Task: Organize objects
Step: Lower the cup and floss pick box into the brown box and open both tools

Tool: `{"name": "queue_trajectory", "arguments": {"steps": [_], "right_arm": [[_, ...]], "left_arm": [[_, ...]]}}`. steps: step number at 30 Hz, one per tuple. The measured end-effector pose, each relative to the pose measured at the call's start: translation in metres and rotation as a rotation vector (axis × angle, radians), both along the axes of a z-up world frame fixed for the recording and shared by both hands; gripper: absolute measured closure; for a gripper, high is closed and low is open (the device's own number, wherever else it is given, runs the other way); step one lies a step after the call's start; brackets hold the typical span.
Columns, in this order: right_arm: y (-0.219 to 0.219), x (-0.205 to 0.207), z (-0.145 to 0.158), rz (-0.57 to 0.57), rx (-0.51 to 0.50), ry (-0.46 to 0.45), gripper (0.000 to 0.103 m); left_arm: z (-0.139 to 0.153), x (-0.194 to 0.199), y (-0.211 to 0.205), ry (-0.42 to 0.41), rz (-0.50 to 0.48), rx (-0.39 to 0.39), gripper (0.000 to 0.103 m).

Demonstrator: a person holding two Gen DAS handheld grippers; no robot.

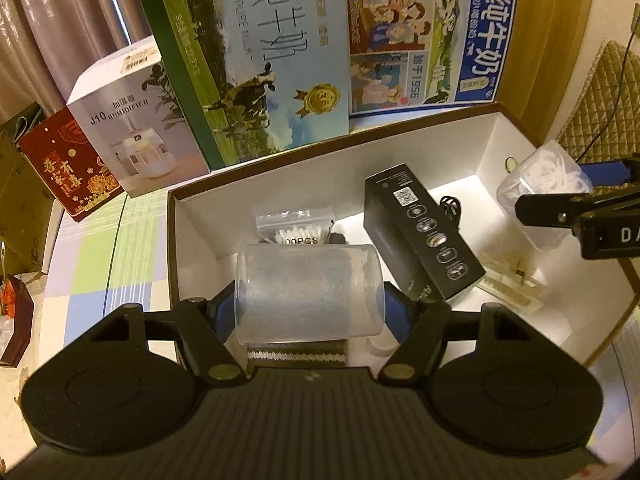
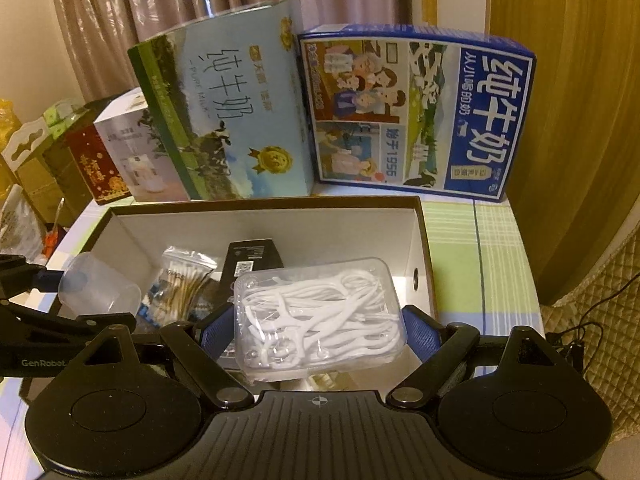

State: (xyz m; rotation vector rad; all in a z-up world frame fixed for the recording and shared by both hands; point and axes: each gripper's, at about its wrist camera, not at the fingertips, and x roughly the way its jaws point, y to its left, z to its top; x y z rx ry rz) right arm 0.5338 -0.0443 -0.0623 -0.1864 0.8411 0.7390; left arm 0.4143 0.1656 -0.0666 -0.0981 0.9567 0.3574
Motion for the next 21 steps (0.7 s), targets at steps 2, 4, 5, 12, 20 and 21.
{"name": "queue_trajectory", "arguments": {"steps": [2,4,5,12,20,21], "right_arm": [[0.002,0.004,-0.003,-0.001,-0.007,0.002,0.018],[0.004,0.007,-0.005,-0.003,-0.012,0.005,0.018],[0.005,0.008,-0.006,-0.004,-0.014,0.006,0.018],[0.007,0.015,-0.012,-0.011,-0.024,0.013,0.018],[0.008,0.019,-0.015,-0.014,-0.027,0.017,0.018],[0.008,0.019,-0.015,-0.014,-0.028,0.017,0.018]], "left_arm": [[-0.004,0.004,0.003,0.007,0.003,-0.009,0.035],[-0.008,0.007,0.006,0.015,0.003,-0.013,0.035],[-0.01,0.008,0.007,0.019,0.004,-0.014,0.035],[-0.022,0.015,0.011,0.048,0.007,-0.026,0.035],[-0.031,0.021,0.019,0.069,0.019,-0.032,0.035],[-0.032,0.021,0.02,0.071,0.021,-0.033,0.035]]}}
